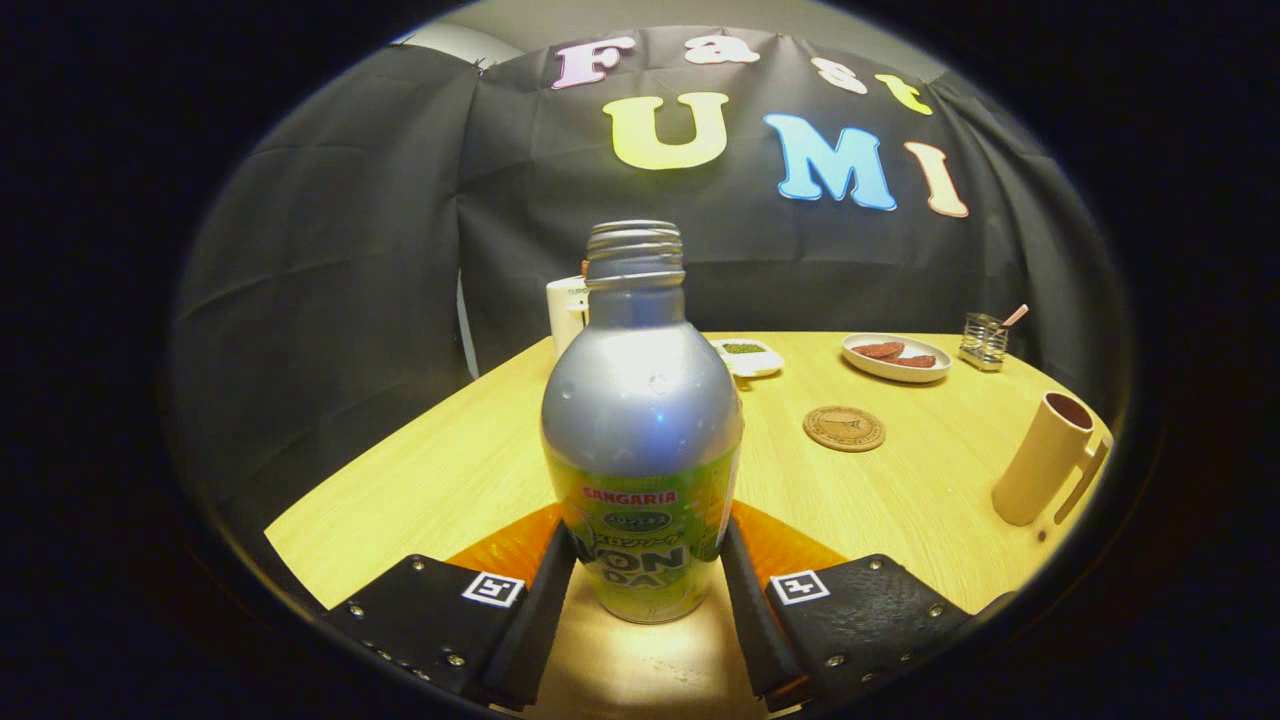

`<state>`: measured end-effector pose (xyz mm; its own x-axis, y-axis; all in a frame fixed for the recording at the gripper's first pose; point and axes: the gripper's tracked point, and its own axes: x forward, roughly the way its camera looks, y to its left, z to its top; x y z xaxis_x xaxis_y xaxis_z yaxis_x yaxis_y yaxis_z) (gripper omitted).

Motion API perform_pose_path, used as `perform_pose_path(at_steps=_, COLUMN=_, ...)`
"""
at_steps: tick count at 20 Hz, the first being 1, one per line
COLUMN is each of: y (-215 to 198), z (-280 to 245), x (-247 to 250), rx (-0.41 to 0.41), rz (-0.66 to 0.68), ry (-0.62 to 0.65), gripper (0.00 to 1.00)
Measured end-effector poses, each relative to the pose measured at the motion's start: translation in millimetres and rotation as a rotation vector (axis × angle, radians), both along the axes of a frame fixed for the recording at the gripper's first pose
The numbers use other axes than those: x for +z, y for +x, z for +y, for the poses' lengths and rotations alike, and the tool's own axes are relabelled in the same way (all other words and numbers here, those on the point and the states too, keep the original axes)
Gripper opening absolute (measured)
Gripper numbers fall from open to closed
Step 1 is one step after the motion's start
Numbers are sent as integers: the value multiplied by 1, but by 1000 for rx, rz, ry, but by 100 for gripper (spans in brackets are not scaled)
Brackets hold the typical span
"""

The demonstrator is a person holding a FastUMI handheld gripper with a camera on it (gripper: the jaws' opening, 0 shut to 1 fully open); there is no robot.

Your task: Take the bottle from table, then pour the juice into the cup, finally place the bottle on the coaster

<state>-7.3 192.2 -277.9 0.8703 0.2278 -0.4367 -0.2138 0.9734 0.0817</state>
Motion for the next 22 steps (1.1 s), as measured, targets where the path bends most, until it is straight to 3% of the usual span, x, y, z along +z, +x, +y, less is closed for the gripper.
perform_pose_path(at_steps=6, y=22, z=-1, x=32, rx=-10, rz=-15, ry=51, gripper=75)
perform_pose_path(at_steps=11, y=46, z=-25, x=64, rx=-66, rz=-89, ry=-1, gripper=75)
perform_pose_path(at_steps=17, y=49, z=-54, x=63, rx=-136, rz=-35, ry=28, gripper=75)
perform_pose_path(at_steps=22, y=45, z=-84, x=65, rx=-209, rz=-12, ry=123, gripper=75)
